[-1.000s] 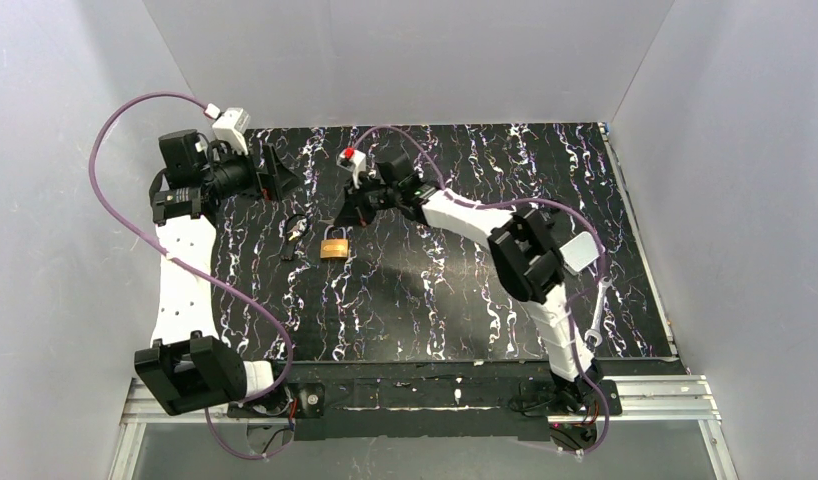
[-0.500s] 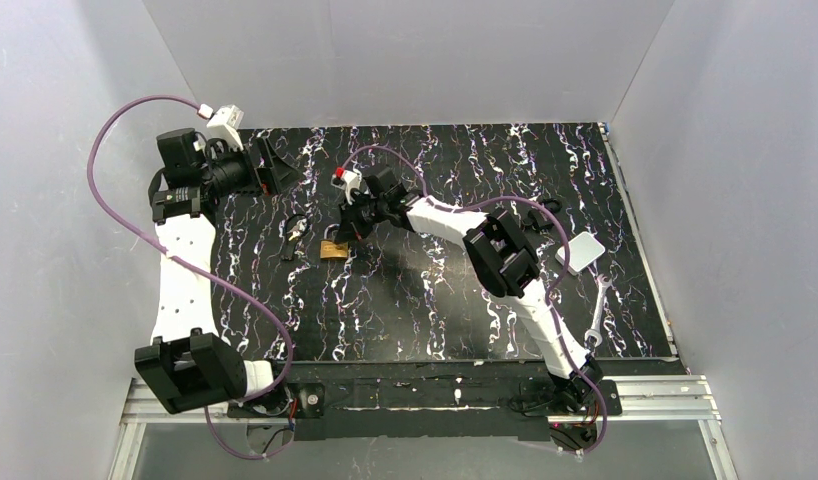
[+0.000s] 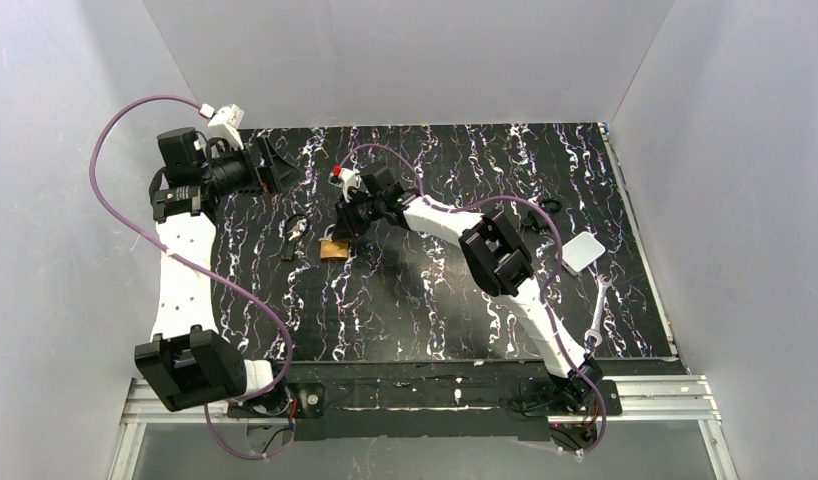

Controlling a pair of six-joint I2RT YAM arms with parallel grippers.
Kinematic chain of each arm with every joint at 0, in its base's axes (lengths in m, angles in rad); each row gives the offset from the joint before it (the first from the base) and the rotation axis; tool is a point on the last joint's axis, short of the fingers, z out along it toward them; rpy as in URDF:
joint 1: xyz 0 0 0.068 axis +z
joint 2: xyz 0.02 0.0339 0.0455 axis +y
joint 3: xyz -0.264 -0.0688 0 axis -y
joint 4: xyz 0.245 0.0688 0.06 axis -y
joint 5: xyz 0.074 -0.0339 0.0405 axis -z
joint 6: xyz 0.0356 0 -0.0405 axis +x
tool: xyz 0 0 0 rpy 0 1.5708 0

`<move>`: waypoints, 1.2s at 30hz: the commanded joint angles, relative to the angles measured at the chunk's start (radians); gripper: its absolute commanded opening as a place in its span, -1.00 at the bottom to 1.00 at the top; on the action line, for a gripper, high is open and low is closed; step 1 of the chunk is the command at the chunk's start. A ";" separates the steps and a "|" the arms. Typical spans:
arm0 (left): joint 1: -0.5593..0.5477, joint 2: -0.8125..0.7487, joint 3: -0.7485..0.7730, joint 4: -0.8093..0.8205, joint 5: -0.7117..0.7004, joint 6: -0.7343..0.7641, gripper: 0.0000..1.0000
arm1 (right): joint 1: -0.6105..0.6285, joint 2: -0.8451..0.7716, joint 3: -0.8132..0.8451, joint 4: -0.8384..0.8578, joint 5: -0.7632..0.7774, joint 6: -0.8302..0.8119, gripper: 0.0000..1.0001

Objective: Lock with the key
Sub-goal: Place the key at the center of the board.

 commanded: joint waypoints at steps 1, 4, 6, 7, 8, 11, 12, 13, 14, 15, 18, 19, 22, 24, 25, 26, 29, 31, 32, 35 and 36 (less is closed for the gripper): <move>0.008 -0.002 0.032 -0.006 0.056 -0.006 0.97 | -0.003 0.011 0.066 -0.004 0.013 -0.026 -0.20; 0.008 -0.002 0.028 -0.003 0.057 -0.006 0.97 | -0.003 -0.007 0.068 -0.007 0.000 -0.018 0.01; 0.007 -0.003 0.023 0.001 0.056 -0.005 0.97 | -0.003 -0.038 0.060 -0.008 -0.006 -0.017 0.04; 0.008 -0.003 0.021 0.001 0.055 -0.005 0.97 | -0.004 -0.057 0.054 -0.010 -0.008 -0.017 0.06; 0.008 -0.004 0.018 0.003 0.057 -0.002 0.97 | -0.008 -0.075 0.047 -0.012 -0.012 -0.015 0.09; 0.008 -0.009 0.013 0.002 0.046 0.006 0.97 | -0.032 -0.144 0.011 -0.011 -0.032 -0.002 0.18; 0.007 -0.012 0.012 0.001 0.036 0.010 0.97 | -0.042 -0.171 -0.008 -0.013 -0.042 0.001 0.21; 0.007 -0.017 0.009 0.001 0.025 0.014 0.97 | -0.056 -0.197 -0.029 -0.019 -0.053 0.001 0.25; 0.008 -0.022 0.004 0.004 0.016 0.015 0.97 | -0.070 -0.229 -0.056 -0.023 -0.066 0.000 0.28; 0.007 -0.027 -0.004 0.011 0.010 0.015 0.97 | -0.084 -0.265 -0.098 -0.032 -0.076 -0.004 0.33; 0.007 -0.042 -0.023 0.017 0.002 0.016 0.97 | -0.135 -0.390 -0.227 -0.058 -0.098 -0.043 0.53; 0.008 -0.046 -0.032 0.015 0.004 0.020 0.97 | -0.155 -0.430 -0.266 -0.083 -0.098 -0.069 0.59; 0.007 -0.055 -0.052 0.004 0.032 0.046 0.97 | -0.226 -0.538 -0.364 -0.181 -0.101 -0.135 0.79; 0.008 -0.046 -0.040 -0.036 0.074 0.091 0.97 | -0.289 -0.606 -0.427 -0.242 -0.111 -0.189 0.96; 0.007 -0.041 -0.035 -0.048 0.086 0.098 0.97 | -0.323 -0.638 -0.455 -0.280 -0.116 -0.211 0.96; 0.008 -0.036 -0.031 -0.057 0.091 0.101 0.97 | -0.360 -0.670 -0.479 -0.321 -0.120 -0.241 0.96; 0.008 -0.025 -0.026 -0.066 0.099 0.097 0.97 | -0.477 -0.758 -0.525 -0.498 -0.097 -0.375 0.97; 0.007 -0.024 -0.028 -0.066 0.114 0.095 0.97 | -0.574 -0.803 -0.547 -0.599 -0.082 -0.453 0.96; 0.007 -0.025 -0.031 -0.062 0.124 0.094 0.97 | -0.626 -0.818 -0.551 -0.644 -0.074 -0.482 0.97; 0.007 -0.024 -0.040 -0.039 0.140 0.064 0.97 | -0.786 -0.812 -0.552 -0.713 0.000 -0.469 0.96; 0.007 -0.023 -0.043 -0.032 0.143 0.055 0.97 | -0.851 -0.803 -0.552 -0.725 0.032 -0.440 0.97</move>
